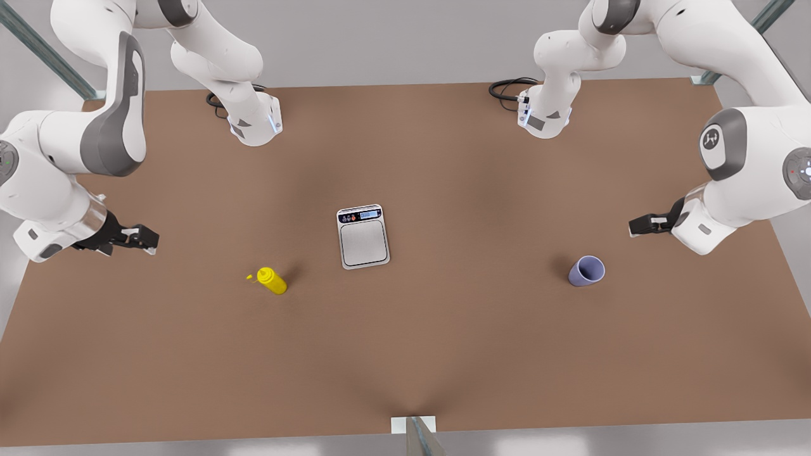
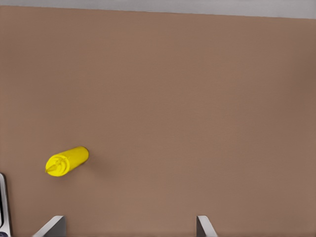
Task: Move cup to the weight, pick up sauce bottle, pour sauce
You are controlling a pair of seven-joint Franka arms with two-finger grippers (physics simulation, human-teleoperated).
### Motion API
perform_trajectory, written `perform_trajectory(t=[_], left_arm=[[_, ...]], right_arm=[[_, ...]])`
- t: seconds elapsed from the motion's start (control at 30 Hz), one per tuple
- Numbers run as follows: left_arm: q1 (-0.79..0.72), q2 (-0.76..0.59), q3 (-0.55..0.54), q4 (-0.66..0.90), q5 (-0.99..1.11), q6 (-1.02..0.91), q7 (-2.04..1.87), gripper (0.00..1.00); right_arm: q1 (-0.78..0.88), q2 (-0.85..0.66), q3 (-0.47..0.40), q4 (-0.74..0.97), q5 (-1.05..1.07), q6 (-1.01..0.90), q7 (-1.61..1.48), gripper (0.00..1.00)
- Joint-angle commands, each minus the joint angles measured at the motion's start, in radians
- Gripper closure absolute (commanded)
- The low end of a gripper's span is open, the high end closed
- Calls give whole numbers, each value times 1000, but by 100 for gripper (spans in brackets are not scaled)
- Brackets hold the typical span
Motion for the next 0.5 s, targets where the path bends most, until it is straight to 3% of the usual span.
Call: perform_trajectory(t=[0.0, 0.1, 0.23, 0.47], left_arm=[[0, 0, 0, 0, 1, 0, 0, 0], [5, 63, 2, -8, -1, 49, 2, 0], [2, 78, 5, -331, -8, 480, 2, 0], [14, 115, 26, -483, -8, 637, 52, 0]], right_arm=[[0, 0, -1, 0, 0, 0, 2, 0], [0, 1, 2, -7, 7, -3, 2, 0], [42, 67, 3, -3, 12, 2, 8, 0], [55, 74, 2, 2, 12, 2, -24, 0]])
